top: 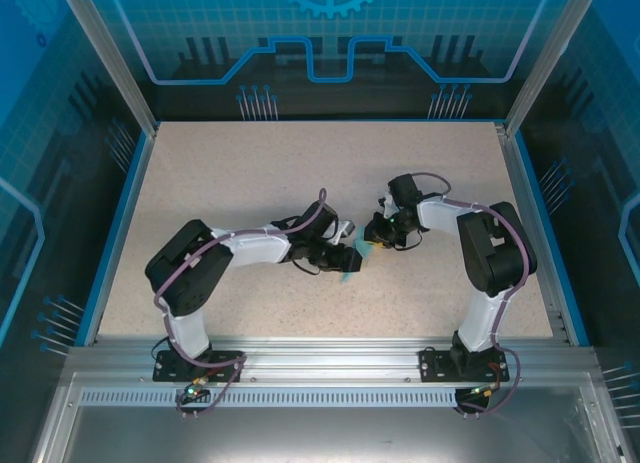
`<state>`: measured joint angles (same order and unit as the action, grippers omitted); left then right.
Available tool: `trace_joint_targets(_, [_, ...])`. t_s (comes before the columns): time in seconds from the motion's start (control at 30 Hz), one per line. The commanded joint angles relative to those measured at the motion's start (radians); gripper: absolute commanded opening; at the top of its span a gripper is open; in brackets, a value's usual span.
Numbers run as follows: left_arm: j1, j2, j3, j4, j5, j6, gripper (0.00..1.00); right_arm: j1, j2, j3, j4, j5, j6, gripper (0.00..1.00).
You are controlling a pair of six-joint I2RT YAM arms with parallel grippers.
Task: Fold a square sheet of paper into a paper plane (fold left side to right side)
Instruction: Fold the wing for the fifth time at the center of the table.
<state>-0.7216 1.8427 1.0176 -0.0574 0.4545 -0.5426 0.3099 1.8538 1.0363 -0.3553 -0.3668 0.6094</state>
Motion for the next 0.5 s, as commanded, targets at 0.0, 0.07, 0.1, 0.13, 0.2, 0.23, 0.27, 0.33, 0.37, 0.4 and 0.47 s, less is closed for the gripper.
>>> trace_joint_targets(0.0, [-0.015, 0.032, 0.053, -0.053, -0.025, 0.023, 0.44, 0.011, 0.033, -0.002, -0.053, 0.043, -0.003, 0.20])
trace_joint_targets(0.07, [-0.019, 0.042, 0.061, -0.068, -0.031, 0.027, 0.40, 0.011, 0.032, -0.002, -0.053, 0.044, -0.003, 0.20])
trace_joint_targets(0.1, [-0.019, 0.045, 0.061, -0.071, -0.034, 0.027, 0.38, 0.011, 0.034, -0.001, -0.053, 0.044, -0.004, 0.20])
trace_joint_targets(0.13, [-0.020, 0.046, 0.059, -0.071, -0.036, 0.028, 0.36, 0.009, 0.033, -0.002, -0.053, 0.044, -0.005, 0.20])
trace_joint_targets(0.2, [-0.020, 0.046, 0.056, -0.075, -0.039, 0.030, 0.32, 0.008, 0.035, 0.000, -0.053, 0.043, -0.005, 0.20])
trace_joint_targets(0.23, [-0.020, 0.046, 0.057, -0.077, -0.043, 0.031, 0.31, 0.009, 0.036, -0.001, -0.053, 0.043, -0.006, 0.20])
trace_joint_targets(0.27, [-0.020, 0.048, 0.058, -0.082, -0.046, 0.033, 0.30, 0.009, 0.037, 0.000, -0.053, 0.043, -0.006, 0.20])
trace_joint_targets(0.33, [-0.019, 0.053, 0.060, -0.093, -0.055, 0.036, 0.29, 0.009, 0.038, 0.000, -0.051, 0.041, -0.005, 0.20])
trace_joint_targets(0.37, [-0.019, 0.056, 0.061, -0.096, -0.061, 0.038, 0.28, 0.009, 0.038, 0.000, -0.051, 0.041, -0.006, 0.20])
trace_joint_targets(0.4, [-0.020, 0.058, 0.061, -0.100, -0.063, 0.039, 0.27, 0.009, 0.038, 0.000, -0.051, 0.041, -0.007, 0.20])
trace_joint_targets(0.47, [-0.020, 0.061, 0.059, -0.101, -0.063, 0.039, 0.25, 0.009, 0.038, -0.001, -0.053, 0.041, -0.007, 0.20])
